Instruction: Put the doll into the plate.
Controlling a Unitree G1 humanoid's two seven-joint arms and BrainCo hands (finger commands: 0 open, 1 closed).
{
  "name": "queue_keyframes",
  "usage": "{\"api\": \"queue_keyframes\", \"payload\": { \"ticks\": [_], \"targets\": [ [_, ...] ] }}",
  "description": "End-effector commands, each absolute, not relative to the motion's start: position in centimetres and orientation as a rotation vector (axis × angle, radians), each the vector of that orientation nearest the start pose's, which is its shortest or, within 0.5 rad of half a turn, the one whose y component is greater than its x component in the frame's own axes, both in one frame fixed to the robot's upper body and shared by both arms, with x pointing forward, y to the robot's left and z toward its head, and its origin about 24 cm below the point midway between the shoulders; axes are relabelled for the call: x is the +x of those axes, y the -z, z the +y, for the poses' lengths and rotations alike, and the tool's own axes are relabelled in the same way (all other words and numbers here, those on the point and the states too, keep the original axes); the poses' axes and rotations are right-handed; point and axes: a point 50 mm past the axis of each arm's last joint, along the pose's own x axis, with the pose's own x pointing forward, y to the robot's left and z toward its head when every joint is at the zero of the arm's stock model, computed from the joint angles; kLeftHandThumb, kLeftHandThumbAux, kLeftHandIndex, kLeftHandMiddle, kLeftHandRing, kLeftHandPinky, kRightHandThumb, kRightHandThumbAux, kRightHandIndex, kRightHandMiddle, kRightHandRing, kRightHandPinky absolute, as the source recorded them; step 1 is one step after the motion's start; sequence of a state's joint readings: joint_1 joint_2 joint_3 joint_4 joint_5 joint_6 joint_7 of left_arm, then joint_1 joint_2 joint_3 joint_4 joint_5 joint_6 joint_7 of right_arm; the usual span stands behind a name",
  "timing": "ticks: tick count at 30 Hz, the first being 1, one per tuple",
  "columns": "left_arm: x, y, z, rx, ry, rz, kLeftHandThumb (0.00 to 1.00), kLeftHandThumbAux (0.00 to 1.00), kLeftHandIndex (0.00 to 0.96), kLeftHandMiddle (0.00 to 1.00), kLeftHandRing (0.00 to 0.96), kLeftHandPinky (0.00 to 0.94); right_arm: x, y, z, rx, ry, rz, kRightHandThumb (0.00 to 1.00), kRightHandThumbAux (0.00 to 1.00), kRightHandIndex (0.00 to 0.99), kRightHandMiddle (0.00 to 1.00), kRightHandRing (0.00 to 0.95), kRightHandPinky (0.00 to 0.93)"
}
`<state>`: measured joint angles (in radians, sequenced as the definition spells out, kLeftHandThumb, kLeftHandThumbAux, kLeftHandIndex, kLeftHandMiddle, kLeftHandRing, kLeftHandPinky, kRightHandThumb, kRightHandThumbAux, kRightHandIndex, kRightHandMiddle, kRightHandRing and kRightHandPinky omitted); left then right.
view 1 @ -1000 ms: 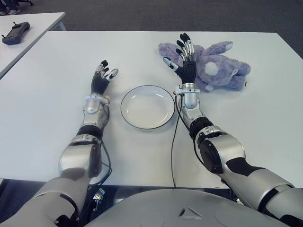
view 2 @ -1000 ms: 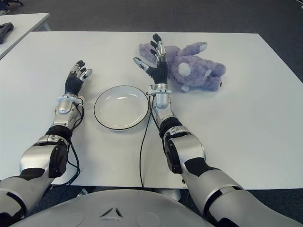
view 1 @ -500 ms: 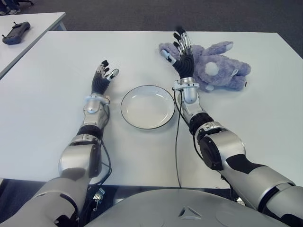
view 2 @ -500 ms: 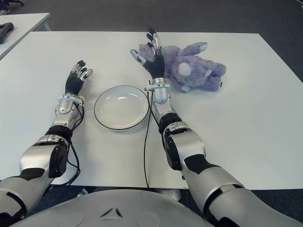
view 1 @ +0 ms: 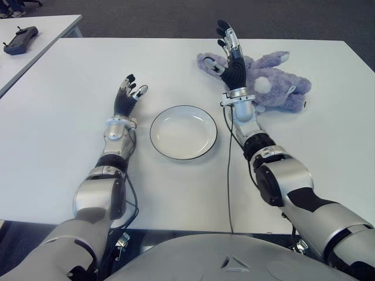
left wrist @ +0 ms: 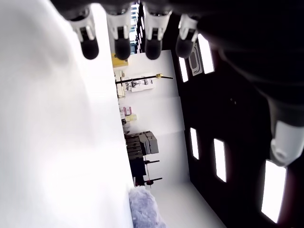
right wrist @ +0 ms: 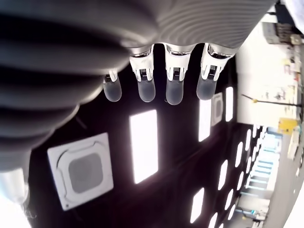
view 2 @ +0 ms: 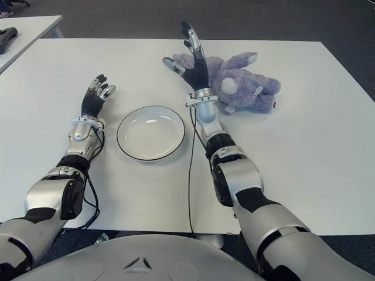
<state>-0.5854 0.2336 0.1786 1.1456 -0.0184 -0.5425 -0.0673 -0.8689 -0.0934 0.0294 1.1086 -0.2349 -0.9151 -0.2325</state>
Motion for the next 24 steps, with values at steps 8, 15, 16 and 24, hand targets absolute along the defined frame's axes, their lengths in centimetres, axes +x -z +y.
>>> {"api": "queue_keyframes", "payload": {
  "ticks": [8, 15, 16, 24],
  "targets": [
    [22.9, 10.2, 18.4, 0.053, -0.04, 0.525, 0.0, 0.482, 0.0, 0.004, 0.0, 0.0, 37.7, -14.5, -12.9, -0.536, -0.048, -0.659, 0.021, 0.445, 0.065, 0.053, 0.039, 0.03],
    [22.9, 10.2, 18.4, 0.054, -0.042, 0.529, 0.0, 0.483, 0.0, 0.0, 0.0, 0.0, 38.8, -14.2, -15.1, -0.648, -0.001, -0.533, 0.054, 0.489, 0.068, 0.027, 0.009, 0.0],
    [22.9, 10.2, 18.4, 0.055, -0.042, 0.529, 0.0, 0.482, 0.0, 0.0, 0.0, 0.0, 38.9, -14.2, -15.3, -0.659, 0.003, -0.522, 0.063, 0.498, 0.07, 0.023, 0.004, 0.0],
    [22.9, 10.1, 18.5, 0.065, -0.039, 0.525, 0.0, 0.488, 0.0, 0.0, 0.0, 0.0, 39.5, -13.0, -17.2, -0.866, 0.075, -0.378, 0.087, 0.515, 0.037, 0.0, 0.0, 0.0]
  ]
}}
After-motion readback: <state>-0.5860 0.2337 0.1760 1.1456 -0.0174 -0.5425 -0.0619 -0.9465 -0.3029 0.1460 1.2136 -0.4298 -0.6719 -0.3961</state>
